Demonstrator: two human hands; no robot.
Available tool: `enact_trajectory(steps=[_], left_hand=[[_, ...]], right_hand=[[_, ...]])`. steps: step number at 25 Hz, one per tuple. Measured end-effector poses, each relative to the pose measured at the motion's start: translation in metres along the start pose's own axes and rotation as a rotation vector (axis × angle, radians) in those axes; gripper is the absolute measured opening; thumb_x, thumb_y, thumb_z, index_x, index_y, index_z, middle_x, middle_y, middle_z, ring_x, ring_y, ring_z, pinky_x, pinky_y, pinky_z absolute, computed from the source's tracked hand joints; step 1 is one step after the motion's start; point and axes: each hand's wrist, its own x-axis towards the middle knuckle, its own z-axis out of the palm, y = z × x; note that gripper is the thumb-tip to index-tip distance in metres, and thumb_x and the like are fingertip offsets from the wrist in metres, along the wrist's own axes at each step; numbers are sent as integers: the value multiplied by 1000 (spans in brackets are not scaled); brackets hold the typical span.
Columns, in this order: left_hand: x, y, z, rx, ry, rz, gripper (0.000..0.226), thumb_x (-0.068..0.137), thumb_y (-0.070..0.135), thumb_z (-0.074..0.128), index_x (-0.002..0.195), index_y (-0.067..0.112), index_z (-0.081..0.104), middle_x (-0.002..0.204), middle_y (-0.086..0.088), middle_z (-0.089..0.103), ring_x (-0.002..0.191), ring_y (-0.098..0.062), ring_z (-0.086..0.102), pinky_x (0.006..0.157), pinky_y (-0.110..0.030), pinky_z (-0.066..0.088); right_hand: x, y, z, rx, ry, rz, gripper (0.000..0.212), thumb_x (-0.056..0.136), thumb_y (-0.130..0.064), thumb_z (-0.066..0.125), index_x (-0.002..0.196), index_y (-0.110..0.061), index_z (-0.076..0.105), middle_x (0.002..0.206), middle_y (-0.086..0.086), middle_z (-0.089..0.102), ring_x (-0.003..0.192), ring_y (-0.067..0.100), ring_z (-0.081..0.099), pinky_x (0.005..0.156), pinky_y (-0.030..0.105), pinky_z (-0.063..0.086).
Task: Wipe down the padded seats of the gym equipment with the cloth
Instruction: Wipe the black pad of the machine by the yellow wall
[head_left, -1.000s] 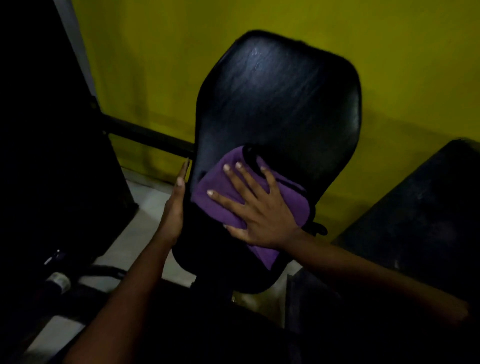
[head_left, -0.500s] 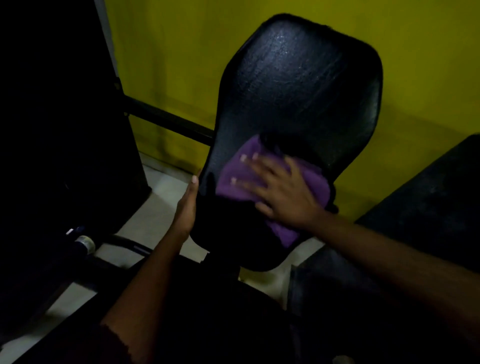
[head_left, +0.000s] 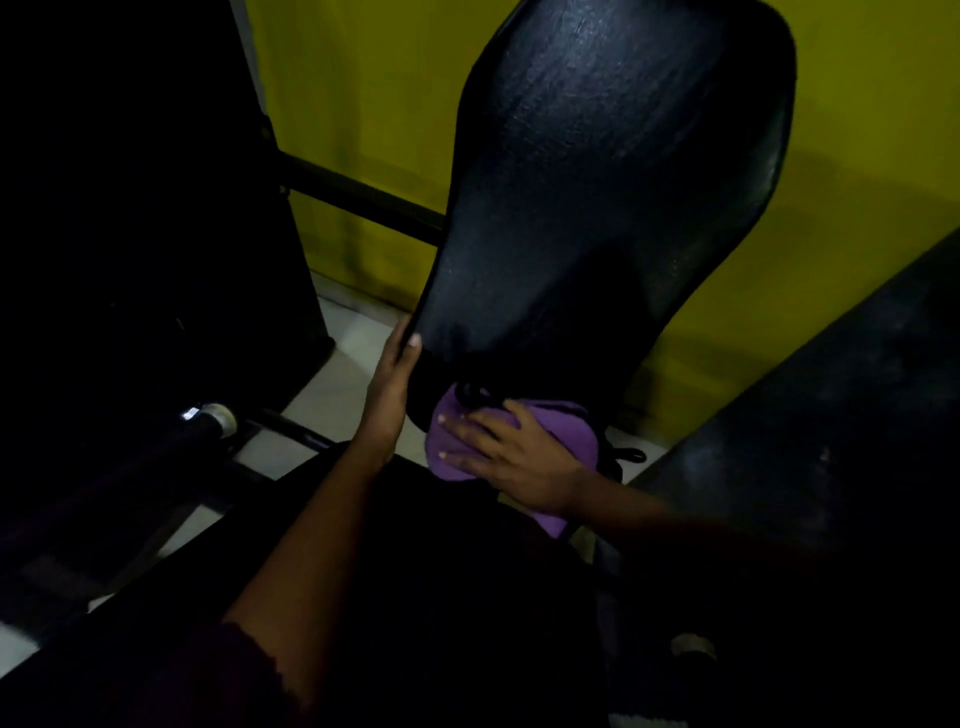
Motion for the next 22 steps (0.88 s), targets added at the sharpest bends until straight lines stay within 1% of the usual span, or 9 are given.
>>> enact_trajectory(steps=[2,3,4,6,10,14,17,20,22], left_hand=[[-26,9,-4,55,64,-81,49,96,30,47,143,20,35,144,4,42,130,-10,40,106,-26,31],[-42,16,-5,96,90,-112,49,96,26,48,143,19,35,145,1,41,130,-11,41,104,-25,32],[-57,24,-7,138,106,-142,50,96,24,50,143,18,36,146,-2,41,130,-13,42,103,-26,32],[-87,43,-11,221,146,-228,48,95,22,51,141,16,39,144,-4,43,130,-19,43,101,-27,32],[-155,71,-19,401,107,-351,42,93,29,54,133,17,50,141,-7,48,131,-24,43,110,-33,31],[-249,95,-8,483,82,-458,38,91,27,59,127,14,56,130,-11,57,121,-24,52,103,-31,39],[-320,102,2,498,117,-549,34,88,24,63,122,17,57,124,-11,62,115,-26,58,104,-36,43],[-394,112,6,571,240,-569,36,89,17,62,123,5,55,113,-10,60,105,-18,55,90,-26,43],[-447,114,9,550,355,-574,42,89,14,62,127,-2,52,111,-13,60,102,-17,53,80,-24,43]], right_hand=[[-10,-6,-15,109,-108,-50,40,77,-36,46,114,-39,61,137,-1,53,114,26,55,86,43,41],[-14,-6,-31,179,-154,-27,40,78,-36,53,117,-39,59,139,0,51,117,28,53,87,44,43],[-17,-4,-52,250,-194,4,44,81,-36,57,125,-38,54,144,1,44,124,30,45,91,47,40],[-29,3,-94,373,-263,70,50,88,-33,53,136,-35,40,152,1,28,134,29,27,100,48,29],[-68,12,-161,460,-236,192,48,91,-33,47,137,-34,38,150,1,30,132,28,28,98,42,28],[-118,-17,-201,580,-291,207,47,90,-32,48,136,-30,43,148,3,33,132,29,28,100,43,29],[-151,-56,-211,652,-313,154,47,88,-32,50,134,-29,44,143,6,39,128,30,32,99,44,30],[-186,-97,-222,727,-269,73,48,87,-31,50,135,-29,43,139,7,42,125,29,34,97,43,31],[-208,-120,-235,762,-236,0,49,88,-31,49,137,-31,41,141,6,40,125,29,33,98,43,30]])
